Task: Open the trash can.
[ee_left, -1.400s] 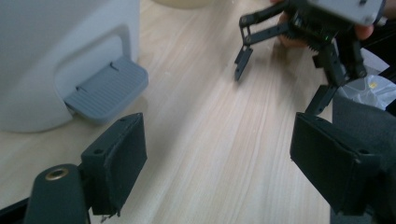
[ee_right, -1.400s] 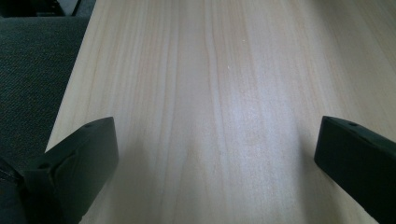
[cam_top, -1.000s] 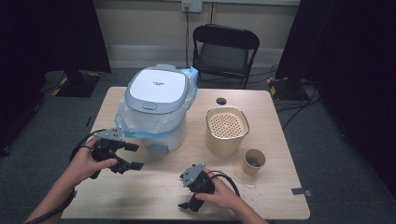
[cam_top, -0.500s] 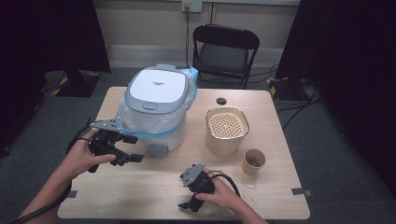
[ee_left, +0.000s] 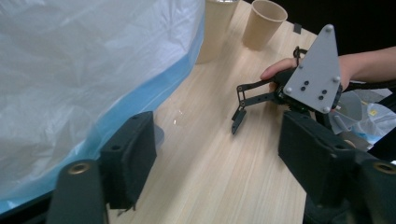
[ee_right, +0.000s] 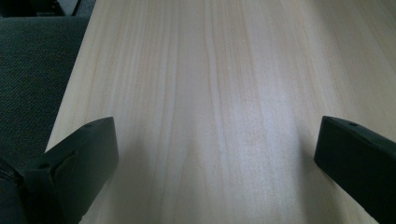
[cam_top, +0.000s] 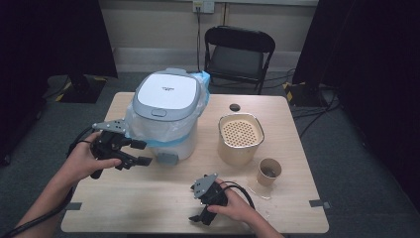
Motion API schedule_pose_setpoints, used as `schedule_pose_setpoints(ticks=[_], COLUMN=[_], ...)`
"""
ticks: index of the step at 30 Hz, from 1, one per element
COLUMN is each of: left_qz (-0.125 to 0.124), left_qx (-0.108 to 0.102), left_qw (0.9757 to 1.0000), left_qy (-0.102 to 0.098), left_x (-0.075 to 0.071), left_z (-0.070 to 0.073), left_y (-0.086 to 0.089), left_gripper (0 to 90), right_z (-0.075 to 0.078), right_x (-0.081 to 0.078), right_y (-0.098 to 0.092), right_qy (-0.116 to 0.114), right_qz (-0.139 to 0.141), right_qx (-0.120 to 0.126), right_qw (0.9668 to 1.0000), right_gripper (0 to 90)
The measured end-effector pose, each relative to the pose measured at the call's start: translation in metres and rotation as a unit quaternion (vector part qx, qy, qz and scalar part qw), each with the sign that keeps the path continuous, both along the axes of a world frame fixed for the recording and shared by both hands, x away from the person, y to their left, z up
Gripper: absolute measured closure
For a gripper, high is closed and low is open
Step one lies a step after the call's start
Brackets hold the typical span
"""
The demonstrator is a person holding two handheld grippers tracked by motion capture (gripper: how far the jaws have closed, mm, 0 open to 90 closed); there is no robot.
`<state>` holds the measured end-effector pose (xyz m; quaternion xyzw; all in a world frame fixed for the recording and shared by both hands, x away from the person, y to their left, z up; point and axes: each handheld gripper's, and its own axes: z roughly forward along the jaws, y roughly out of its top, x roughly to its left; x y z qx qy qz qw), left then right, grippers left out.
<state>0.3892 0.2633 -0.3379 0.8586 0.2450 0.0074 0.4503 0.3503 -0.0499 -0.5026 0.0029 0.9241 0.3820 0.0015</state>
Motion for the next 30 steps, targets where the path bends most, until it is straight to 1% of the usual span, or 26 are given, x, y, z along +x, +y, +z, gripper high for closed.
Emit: schedule_pose_setpoints(ticks=[2, 4, 8, 10, 11, 13, 15, 17, 20, 21, 22, 26, 27, 30], left_qz=[-0.001, 0.001, -0.001, 0.000, 0.003, 0.005, 0.007, 0.012, 0.015, 0.016, 0.018, 0.020, 0.020, 0.020], left_qx=[0.003, 0.002, 0.002, 0.000, 0.000, 0.004, 0.002, 0.007, 0.008, 0.011, 0.010, 0.013, 0.020, 0.018], left_qw=[1.0000, 1.0000, 0.9999, 0.9999, 0.9999, 0.9998, 0.9998, 0.9998, 0.9997, 0.9997, 0.9996, 0.9995, 0.9993, 0.9994], left_qy=[-0.004, -0.005, -0.012, -0.011, -0.014, -0.016, -0.016, -0.016, -0.016, -0.017, -0.020, -0.021, -0.024, -0.023], left_x=[0.001, 0.001, 0.001, 0.000, 0.001, 0.002, 0.002, 0.003, 0.004, 0.006, 0.006, 0.007, 0.008, 0.009], left_z=[0.005, 0.008, 0.017, 0.019, 0.022, 0.026, 0.028, 0.032, 0.034, 0.036, 0.038, 0.042, 0.045, 0.048], left_y=[0.000, 0.000, 0.000, 0.000, 0.001, 0.002, 0.002, 0.004, 0.004, 0.005, 0.005, 0.005, 0.005, 0.004], left_gripper=[31.8, 34.3, 36.3, 38.0, 38.5, 39.1, 39.7, 41.9, 43.5, 43.6, 44.1, 46.4, 47.1, 48.1], right_z=[0.000, 0.000, 0.000, 0.000, 0.000, 0.000, 0.000, 0.000, 0.000, 0.000, 0.000, 0.000, 0.000, 0.000], right_x=[0.000, 0.000, 0.000, 0.000, 0.000, 0.000, 0.000, 0.000, 0.000, 0.000, 0.000, 0.000, 0.000, 0.000], right_y=[0.000, 0.000, 0.000, 0.000, 0.000, 0.000, 0.000, 0.000, 0.000, 0.000, 0.000, 0.000, 0.000, 0.000], right_qy=[0.002, -0.001, 0.000, 0.001, 0.000, 0.000, 0.002, 0.000, -0.001, 0.000, -0.001, 0.000, -0.001, -0.001], right_qz=[-0.001, 0.000, 0.000, -0.001, 0.000, 0.000, -0.002, -0.001, 0.001, 0.000, 0.001, 0.000, 0.001, 0.000], right_qx=[-0.001, 0.000, 0.000, 0.000, 0.000, 0.000, -0.001, -0.001, 0.001, 0.000, 0.000, 0.001, 0.001, 0.000], right_qw=[1.0000, 1.0000, 1.0000, 1.0000, 1.0000, 1.0000, 1.0000, 1.0000, 1.0000, 1.0000, 1.0000, 1.0000, 1.0000, 1.0000], right_gripper=[0.0, 0.0, 0.0, 0.0, 0.0, 0.0, 0.0, 0.0, 0.0, 0.0, 0.0, 0.0, 0.0, 0.0])
